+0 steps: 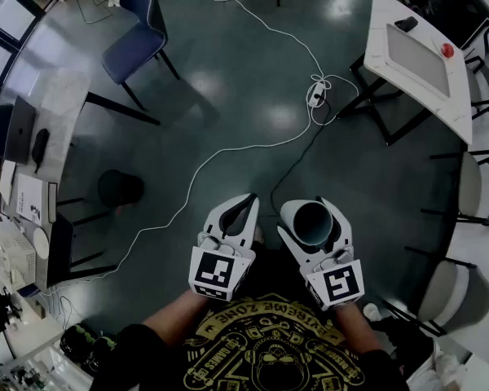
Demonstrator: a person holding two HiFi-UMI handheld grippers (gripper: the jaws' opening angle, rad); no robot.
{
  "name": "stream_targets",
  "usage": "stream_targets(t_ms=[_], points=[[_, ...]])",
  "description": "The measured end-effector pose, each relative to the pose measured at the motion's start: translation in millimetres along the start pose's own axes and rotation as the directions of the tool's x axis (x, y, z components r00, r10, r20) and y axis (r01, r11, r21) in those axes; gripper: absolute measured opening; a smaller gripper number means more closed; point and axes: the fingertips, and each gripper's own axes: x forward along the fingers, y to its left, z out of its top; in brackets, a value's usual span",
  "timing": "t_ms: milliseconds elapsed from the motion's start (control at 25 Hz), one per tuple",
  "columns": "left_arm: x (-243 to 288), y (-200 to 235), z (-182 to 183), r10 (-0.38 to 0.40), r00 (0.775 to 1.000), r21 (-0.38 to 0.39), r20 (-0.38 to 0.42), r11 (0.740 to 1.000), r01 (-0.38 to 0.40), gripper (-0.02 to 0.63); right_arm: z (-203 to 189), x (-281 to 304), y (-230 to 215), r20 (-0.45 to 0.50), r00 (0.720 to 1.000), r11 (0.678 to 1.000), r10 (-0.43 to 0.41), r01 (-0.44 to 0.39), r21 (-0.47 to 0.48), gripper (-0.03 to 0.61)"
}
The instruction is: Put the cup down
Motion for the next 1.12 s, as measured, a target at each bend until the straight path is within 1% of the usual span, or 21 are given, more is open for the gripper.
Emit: stream_targets(t_ms=[200,360,560,760,1120], points=[[-3.6,-2.2,-3.2,0.007,1.0,0.002,-0.003,1.0,-0.007,0.011,0.5,-3.1,-0.7,0.018,1.0,1.0,-0.003,0.003,0.001,0.38],[-3.4,-3.3,-0.9,0.013,1.0,0.005,0.005,1.0,-0.013,0.011,-2.2,-5.3,-0.3,0.044,0.999,1.0,0.018,-0.018,-0.007,0.38],[-7.3,-2.6,-2.4,0.009,1.0,0.0,0.003,1.0,-0.009,0.011,0.6,-5.9,2.0,0.046,0.999,1.0,0.012,-0.012,-0.002,0.38],[-4.4,-5.8,-2.9,-0.007,1.0,-0.004,0.001,1.0,0.007,0.011,2.8,-10.3,-6.6,0.049,0.999,1.0,-0.02,0.019,0.023,0.38],[21.5,-28.9,7.6,-0.067,0.998,0.012,-0.006,0.998,0.067,0.011,6.8,-25.3,-42.3,0.051,0.994,0.995,-0.093,0.091,0.042,0.38]])
